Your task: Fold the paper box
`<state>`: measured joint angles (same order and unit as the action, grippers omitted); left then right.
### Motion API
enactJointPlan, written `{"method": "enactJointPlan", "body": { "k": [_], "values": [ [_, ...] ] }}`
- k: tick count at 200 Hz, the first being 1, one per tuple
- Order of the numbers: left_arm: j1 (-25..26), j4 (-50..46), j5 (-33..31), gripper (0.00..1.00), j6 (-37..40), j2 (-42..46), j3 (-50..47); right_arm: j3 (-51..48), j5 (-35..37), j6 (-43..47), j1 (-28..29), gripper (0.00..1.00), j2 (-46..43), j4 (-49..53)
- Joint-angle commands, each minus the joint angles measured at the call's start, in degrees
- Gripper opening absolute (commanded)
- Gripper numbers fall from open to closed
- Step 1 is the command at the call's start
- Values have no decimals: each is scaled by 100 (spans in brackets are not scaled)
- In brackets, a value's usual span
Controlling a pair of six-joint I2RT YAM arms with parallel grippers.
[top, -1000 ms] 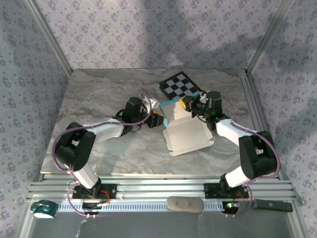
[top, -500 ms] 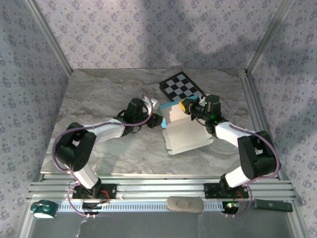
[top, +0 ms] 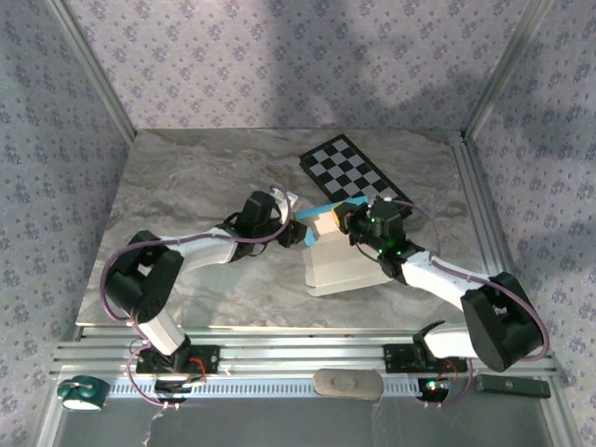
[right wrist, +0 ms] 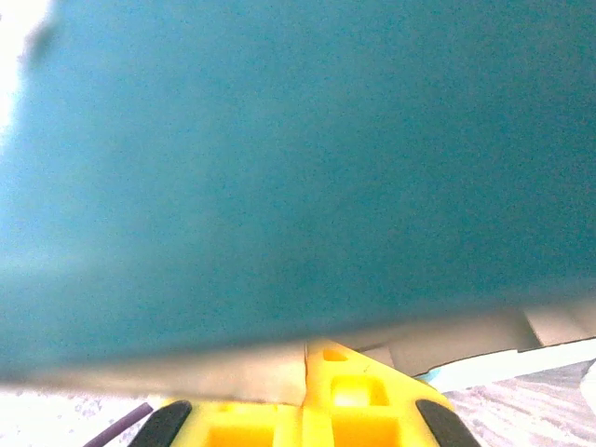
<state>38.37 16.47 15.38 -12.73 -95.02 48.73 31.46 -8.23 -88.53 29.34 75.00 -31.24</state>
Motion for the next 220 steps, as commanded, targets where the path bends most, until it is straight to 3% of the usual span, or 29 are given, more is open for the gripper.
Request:
{"method": "enactJointPlan", "body": {
  "k": [1, 70, 156, 220],
  "values": [
    [66, 77, -236, 39, -45, 191, -87, -273, 608, -367, 293, 0, -8, 187],
    [65, -145, -868, 40, 16, 837, -570, -141, 1739, -991, 1153, 0, -184, 645],
    [74, 241, -729, 39, -124, 696, -837, -621, 2156, -1332, 1373, 0, 113, -121],
    [245, 623, -397, 39, -309, 744, -870, -433, 2866, -1839, 1663, 0, -715, 1363]
  ]
}}
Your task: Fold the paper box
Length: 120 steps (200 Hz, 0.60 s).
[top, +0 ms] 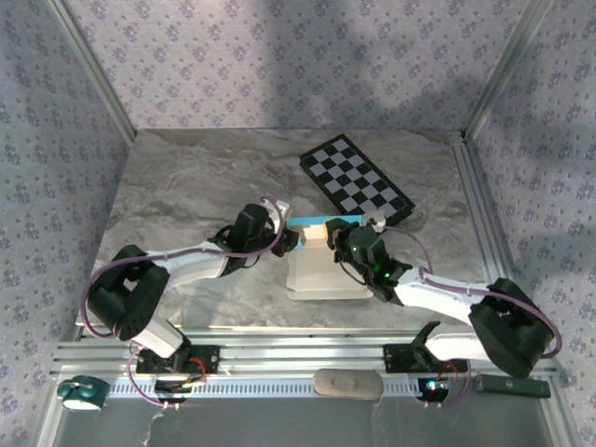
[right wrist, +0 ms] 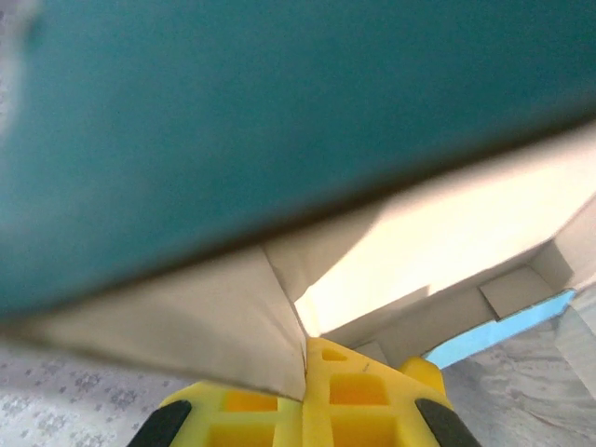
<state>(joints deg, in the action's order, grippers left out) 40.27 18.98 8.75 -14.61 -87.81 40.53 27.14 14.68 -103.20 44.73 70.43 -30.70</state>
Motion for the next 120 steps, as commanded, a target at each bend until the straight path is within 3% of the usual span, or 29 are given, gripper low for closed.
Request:
{"method": "enactJointPlan", "body": {
  "k": [1, 55, 120],
  "values": [
    [53, 375, 262, 39, -121, 16, -48, 1, 582, -383, 133, 0, -267, 1332],
    [154, 342, 166, 38, -119, -1, 13, 40, 779, -1140, 461, 0, -231, 1882],
    [191, -180, -953, 25, -77, 704, -213, 761, 925, -1497, 830, 0, 331, 2200]
  ]
}}
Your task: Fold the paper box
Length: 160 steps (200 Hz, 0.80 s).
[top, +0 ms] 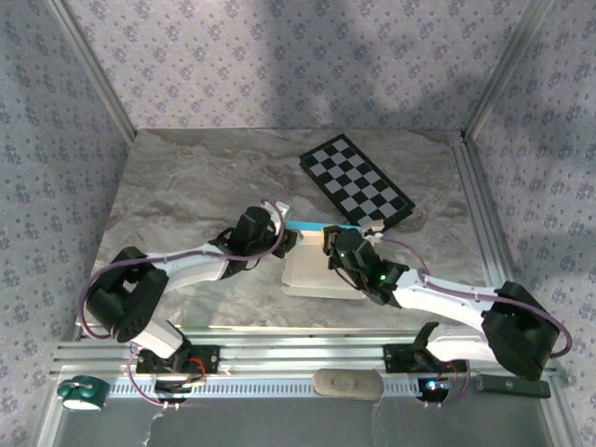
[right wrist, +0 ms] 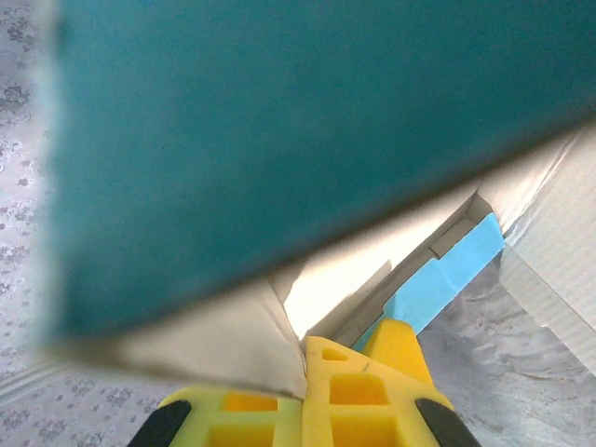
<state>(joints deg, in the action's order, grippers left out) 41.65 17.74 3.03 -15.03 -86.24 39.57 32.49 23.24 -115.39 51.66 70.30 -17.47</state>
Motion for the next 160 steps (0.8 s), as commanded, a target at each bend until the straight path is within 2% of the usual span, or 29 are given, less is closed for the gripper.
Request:
{"method": "enactJointPlan", "body": {
  "k": [1, 44, 94, 146, 160],
  "values": [
    [54, -58, -394, 25, -35, 560, -125, 242, 67, -280, 144, 0, 357, 877],
    [-254, -452, -426, 23, -79, 1091, -359, 618, -151, -553, 195, 0, 1021, 618],
    [-360, -449, -88, 28, -44, 912, -365, 714, -456, -651, 56, 0, 1781, -157],
    [-366, -257, 57, 29, -40, 872, -489, 533, -381, -312, -130, 0, 1609, -241],
    [-365, -207, 58, 30, -77, 932, -552, 511, -246, 123, -205, 0, 1505, -425]
  ]
}}
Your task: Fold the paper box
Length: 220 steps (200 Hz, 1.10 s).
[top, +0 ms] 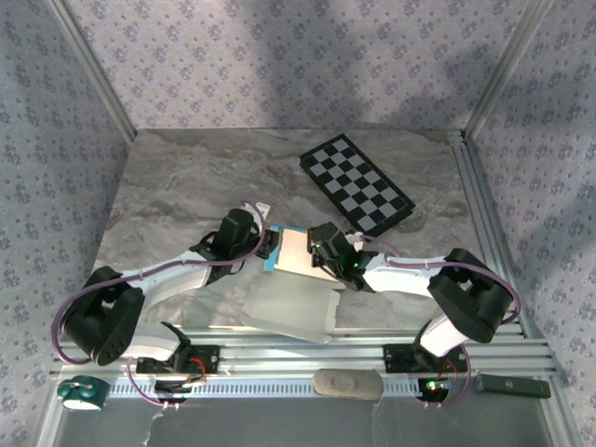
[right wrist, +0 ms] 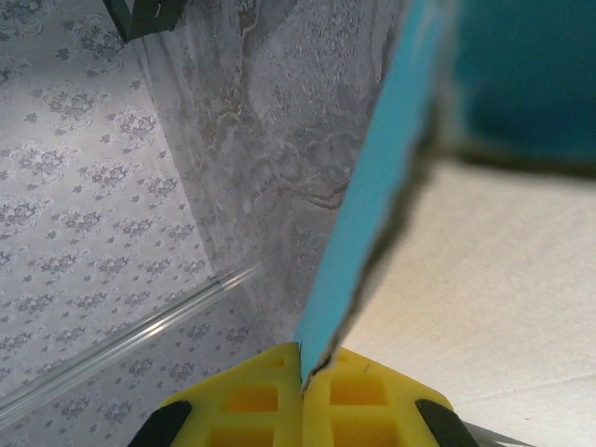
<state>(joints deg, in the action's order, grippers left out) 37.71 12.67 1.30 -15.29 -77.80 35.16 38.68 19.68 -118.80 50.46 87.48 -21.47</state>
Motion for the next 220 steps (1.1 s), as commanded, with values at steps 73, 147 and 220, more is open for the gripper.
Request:
{"method": "enactJointPlan", "body": {
  "k": [73, 147, 220],
  "values": [
    [-426, 231, 156, 44, -216, 40, 23, 323, -534, 1739, -567, 0, 566, -1952],
    [-1045, 532, 1083, 50, -528, 1452, -594, 351, -967, 1991, -809, 0, 782, -2142],
    [-2685, 665, 2239, 31, -817, -804, 64, 456, -1567, 2024, -1012, 0, 1051, -2295]
  ]
}}
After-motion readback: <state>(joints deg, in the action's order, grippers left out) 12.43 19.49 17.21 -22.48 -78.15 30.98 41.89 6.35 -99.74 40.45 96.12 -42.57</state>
